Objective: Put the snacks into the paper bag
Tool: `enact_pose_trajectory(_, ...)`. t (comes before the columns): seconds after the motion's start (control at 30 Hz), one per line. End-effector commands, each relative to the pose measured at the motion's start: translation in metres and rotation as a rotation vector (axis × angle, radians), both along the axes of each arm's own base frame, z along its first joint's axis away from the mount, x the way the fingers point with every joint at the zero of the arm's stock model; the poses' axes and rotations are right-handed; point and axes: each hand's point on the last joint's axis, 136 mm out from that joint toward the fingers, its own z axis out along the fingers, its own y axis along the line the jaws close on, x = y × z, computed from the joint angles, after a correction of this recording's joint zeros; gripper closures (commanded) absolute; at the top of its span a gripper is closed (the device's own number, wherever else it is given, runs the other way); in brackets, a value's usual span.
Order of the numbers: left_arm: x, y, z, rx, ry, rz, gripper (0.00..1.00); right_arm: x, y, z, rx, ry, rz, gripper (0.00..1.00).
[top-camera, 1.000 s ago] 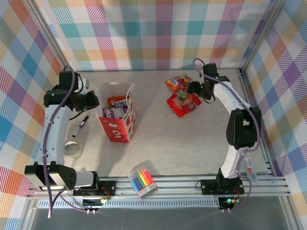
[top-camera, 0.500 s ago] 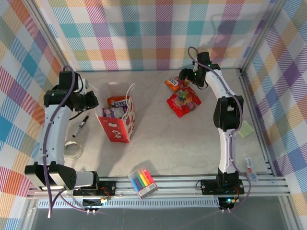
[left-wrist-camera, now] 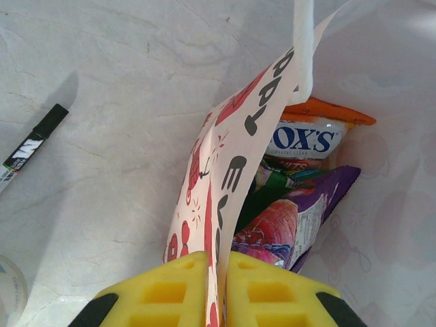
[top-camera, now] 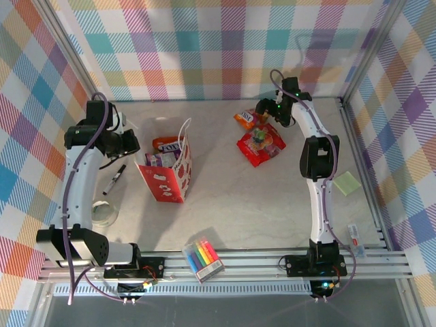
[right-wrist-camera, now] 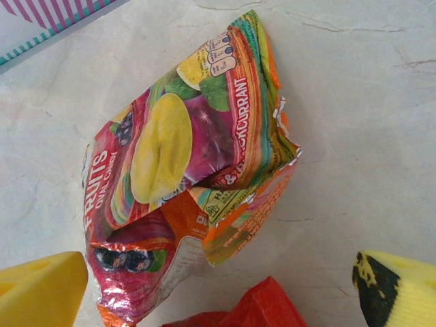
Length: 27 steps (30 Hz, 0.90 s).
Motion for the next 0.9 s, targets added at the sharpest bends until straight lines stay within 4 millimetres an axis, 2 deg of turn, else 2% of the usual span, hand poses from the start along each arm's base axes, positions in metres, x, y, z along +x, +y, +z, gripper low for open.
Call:
enact_pose_trajectory(0.0,0.001,0.008,0.002,0.006,0.0,0.029,0.86,0.007,0.003,0.002,0.044,-0.014,0.005,0.01)
enact_pose_trajectory(0.3,0.0,0.007,0.009,0.007,-0.015,0.028,0.86,0.013,0.016,-0.013,0.126,0.0,0.011,0.01)
enact_pose_trajectory(0.6,0.0,0.008,0.007,0.008,-0.005,0.028,0.86,0.019,0.025,-0.026,0.2,0.022,-0.008,0.01)
enact_pose_trajectory(0.7,-0.001,0.007,0.009,0.006,-0.01,0.028,0.86,0.02,0.022,-0.033,0.185,0.034,-0.03,0.07)
enact_pose_trajectory(0.87,-0.002,0.007,0.008,0.006,-0.007,0.029,0.86,0.017,0.016,-0.042,0.154,0.059,-0.052,0.25)
